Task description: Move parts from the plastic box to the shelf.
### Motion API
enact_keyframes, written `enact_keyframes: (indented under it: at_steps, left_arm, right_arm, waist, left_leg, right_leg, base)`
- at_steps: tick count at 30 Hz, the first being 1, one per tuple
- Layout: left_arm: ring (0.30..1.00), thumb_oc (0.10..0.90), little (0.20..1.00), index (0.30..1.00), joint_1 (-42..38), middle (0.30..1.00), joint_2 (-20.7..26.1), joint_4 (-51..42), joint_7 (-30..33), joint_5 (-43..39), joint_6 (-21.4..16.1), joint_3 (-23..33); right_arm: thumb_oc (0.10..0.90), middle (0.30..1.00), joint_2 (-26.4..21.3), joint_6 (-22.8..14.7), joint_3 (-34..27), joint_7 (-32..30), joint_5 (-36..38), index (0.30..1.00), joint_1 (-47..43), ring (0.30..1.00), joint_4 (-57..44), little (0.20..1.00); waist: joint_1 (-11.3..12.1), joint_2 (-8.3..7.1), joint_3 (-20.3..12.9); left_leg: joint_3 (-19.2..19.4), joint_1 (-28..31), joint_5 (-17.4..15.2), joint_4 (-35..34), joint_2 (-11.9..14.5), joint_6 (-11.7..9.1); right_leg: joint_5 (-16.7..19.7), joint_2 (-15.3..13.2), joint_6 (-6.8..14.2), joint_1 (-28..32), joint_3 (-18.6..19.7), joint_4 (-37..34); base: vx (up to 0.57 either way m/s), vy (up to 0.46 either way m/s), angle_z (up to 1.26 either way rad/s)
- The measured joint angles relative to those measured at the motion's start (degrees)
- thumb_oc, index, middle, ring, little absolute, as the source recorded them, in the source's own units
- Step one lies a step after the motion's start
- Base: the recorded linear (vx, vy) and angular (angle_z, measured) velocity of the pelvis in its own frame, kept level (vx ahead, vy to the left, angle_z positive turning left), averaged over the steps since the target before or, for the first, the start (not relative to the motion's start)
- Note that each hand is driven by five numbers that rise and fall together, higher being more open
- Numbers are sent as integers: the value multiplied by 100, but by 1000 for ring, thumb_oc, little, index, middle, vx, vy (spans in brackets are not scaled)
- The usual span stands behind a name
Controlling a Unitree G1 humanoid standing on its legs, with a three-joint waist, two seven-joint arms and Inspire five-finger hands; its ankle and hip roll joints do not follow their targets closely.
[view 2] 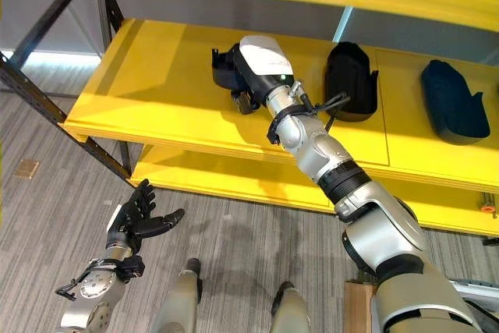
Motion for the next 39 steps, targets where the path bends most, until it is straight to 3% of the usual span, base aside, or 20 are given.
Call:
enact_keyframes:
  at_steps: [4, 10, 23, 39]
  left_arm:
    - [1000, 900, 1000, 1000, -135, 1000, 16, -4, 10, 0, -34, -32]
    - [1000, 900, 1000, 1000, -253, 1000, 42, -16, 23, 0, -78, -140]
    - [1000, 900, 1000, 1000, -375, 1000, 199, -22, 112, -4, -116, -311]
    - [1000, 900, 1000, 1000, -486, 1000, 212, -22, 81, -7, -130, -451]
  right_arm:
    - [400, 300, -166, -2, 23, -93, 74, 300, -310, 300, 206, 300]
    - [400, 300, -367, 43, 214, -176, 235, 300, -459, 300, 802, 300]
    - [400, 300, -187, 72, 216, -369, 560, 300, -738, 300, 2071, 300]
    - [400, 300, -162, 154, 75, -440, 956, 300, -853, 300, 2757, 300]
  waist:
    - [14, 90, 265]
    - [132, 195, 483]
    - [144, 194, 502]
    - [144, 198, 500]
  left_leg:
    - [-85, -567, -189, 650, -112, 50]
    - [-119, -787, -242, 893, -258, 132]
    - [-127, -935, -246, 946, -330, 154]
    - [-117, -977, -239, 899, -331, 144]
  right_leg:
    - [-85, -89, 25, -401, 37, 408]
    - [-95, -208, 40, -543, 104, 505]
    - [-101, -248, 48, -687, 143, 568]
    - [-102, -253, 50, -762, 150, 564]
  base:
    - [-83, 58, 9]
    - [-34, 33, 7]
    - [-8, 6, 1]
    - [0, 0, 0]
